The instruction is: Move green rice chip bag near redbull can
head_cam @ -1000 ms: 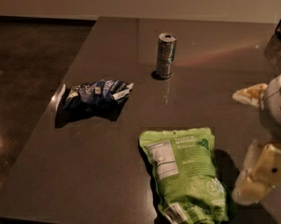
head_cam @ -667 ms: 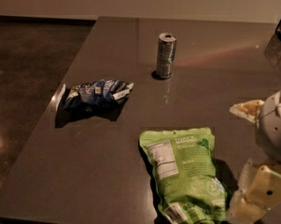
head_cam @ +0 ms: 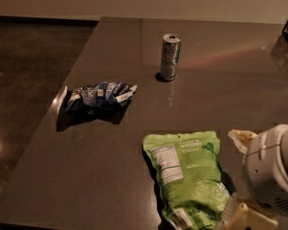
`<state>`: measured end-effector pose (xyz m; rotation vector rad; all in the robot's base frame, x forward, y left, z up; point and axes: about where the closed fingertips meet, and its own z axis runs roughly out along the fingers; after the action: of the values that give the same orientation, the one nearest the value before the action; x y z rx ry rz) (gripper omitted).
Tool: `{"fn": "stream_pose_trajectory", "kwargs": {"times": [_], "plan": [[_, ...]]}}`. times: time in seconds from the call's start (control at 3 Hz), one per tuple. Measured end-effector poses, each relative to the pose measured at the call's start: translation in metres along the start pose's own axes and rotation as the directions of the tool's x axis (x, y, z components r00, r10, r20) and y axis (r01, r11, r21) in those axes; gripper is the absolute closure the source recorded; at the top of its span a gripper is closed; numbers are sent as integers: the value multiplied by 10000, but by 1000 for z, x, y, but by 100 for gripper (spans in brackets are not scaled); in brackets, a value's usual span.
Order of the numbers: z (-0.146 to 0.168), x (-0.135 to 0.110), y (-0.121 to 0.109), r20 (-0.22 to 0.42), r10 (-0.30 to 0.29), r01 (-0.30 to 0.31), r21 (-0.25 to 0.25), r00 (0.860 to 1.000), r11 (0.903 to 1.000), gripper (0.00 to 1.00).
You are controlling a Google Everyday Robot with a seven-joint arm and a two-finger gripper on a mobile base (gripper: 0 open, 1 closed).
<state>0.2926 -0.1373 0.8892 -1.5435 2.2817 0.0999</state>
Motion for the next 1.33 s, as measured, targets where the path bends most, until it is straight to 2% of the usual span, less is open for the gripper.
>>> {"fn": "stream_pose_trajectory", "kwargs": {"times": [0.33,0.67,1.0,1.33], "plan": [[14,5,-3,-118,415,-409,455,9991,9981,0],[24,9,-5,-274,641,-625,542,9976,9966,0],[32,10,-7,-470,709,-686,480,9964,9965,17],[28,10,-10,-546,725,-697,525,9959,9962,40]]}}
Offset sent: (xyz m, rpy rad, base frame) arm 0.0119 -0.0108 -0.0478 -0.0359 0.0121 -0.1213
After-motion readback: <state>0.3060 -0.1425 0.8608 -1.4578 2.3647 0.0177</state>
